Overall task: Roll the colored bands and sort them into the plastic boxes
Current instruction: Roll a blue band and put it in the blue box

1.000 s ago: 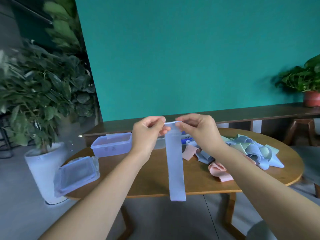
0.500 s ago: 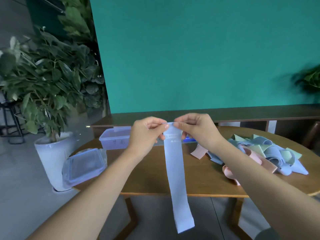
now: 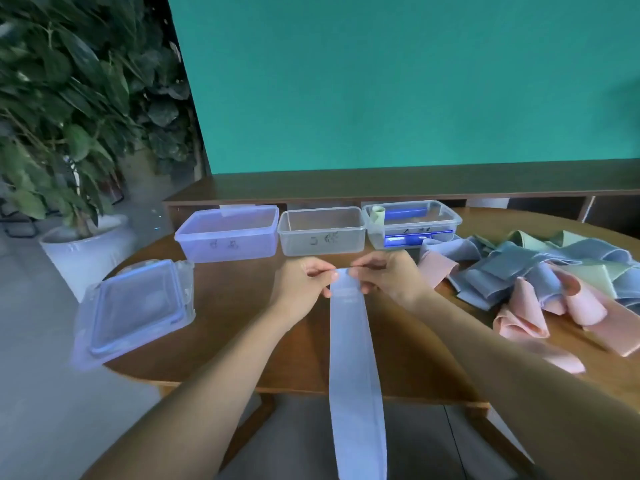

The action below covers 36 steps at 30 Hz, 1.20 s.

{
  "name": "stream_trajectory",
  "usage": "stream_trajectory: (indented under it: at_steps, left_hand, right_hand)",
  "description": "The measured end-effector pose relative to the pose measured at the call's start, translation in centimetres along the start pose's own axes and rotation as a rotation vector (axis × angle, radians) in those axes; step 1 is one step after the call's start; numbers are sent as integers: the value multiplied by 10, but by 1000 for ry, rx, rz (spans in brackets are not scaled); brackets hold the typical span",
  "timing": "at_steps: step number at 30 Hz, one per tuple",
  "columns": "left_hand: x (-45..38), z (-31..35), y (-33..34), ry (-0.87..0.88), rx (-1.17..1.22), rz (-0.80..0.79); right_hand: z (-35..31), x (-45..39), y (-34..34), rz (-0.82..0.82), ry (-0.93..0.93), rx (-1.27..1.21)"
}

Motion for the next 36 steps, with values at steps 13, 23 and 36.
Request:
stream_trajectory:
  at_steps: [13, 23, 36]
  left_hand:
    - [-65, -43, 3, -81, 31, 11]
    - [-79, -53, 3, -83, 52, 150]
    - [17, -33, 4, -67, -98, 22]
  right_hand:
    - [48, -64, -1, 27, 100, -44]
    - [52, -68, 0, 121, 98, 87]
    - [14, 32, 19, -37, -64, 356]
Point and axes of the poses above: each hand's wrist, its own x-axis away from the middle knuckle, its own y-axis out of the palm, z = x × y, the point moved 6 cm from there along -x, towards the middle knuckle, and after that the axes turned 12 degrees about -z, right-handed, at the moved point
